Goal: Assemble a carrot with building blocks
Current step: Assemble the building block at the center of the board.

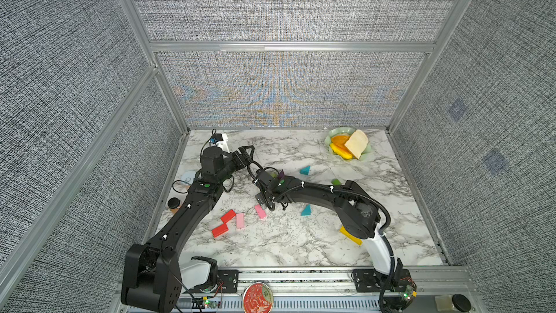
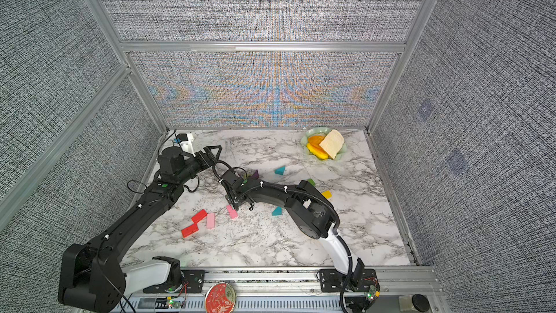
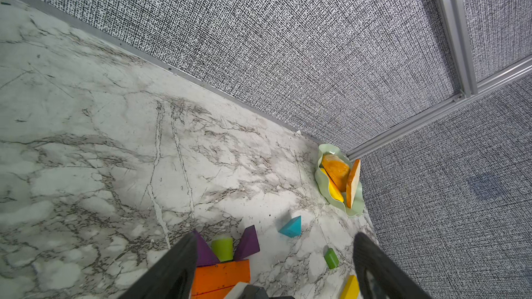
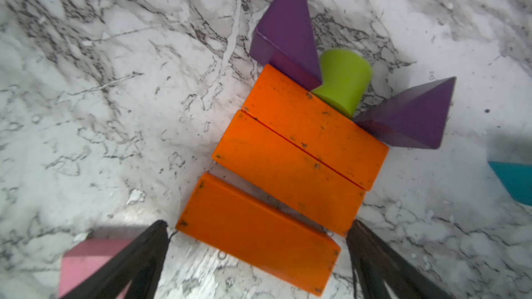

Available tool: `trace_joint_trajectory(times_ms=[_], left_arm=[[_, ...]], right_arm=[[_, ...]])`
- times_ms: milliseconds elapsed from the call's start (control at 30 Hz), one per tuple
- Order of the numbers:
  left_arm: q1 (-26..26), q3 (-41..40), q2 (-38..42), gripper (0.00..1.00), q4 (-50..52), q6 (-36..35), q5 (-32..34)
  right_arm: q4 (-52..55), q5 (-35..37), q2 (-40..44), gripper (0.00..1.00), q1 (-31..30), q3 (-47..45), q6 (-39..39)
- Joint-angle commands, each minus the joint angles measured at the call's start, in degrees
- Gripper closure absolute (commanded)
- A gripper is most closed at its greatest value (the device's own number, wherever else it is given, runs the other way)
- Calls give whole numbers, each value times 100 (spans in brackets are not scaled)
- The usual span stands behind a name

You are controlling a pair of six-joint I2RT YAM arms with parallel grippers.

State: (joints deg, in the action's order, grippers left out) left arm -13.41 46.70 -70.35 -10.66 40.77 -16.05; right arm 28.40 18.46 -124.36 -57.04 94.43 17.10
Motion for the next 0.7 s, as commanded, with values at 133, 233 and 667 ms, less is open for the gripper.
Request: trace_joint_trajectory(times_ms=[133,233,667], left_arm=[[5,18,-9,14,-67,-26,-33],[3,21,-37,14,-83,-17,-68],[-2,26,-113,14,-80,-8,-109]], right_arm=[[-115,-391,649,1,12,-384,-188],[-92,-412,813,2,82,-659,-224],[-186,-366,557,3,290,-980,-112]])
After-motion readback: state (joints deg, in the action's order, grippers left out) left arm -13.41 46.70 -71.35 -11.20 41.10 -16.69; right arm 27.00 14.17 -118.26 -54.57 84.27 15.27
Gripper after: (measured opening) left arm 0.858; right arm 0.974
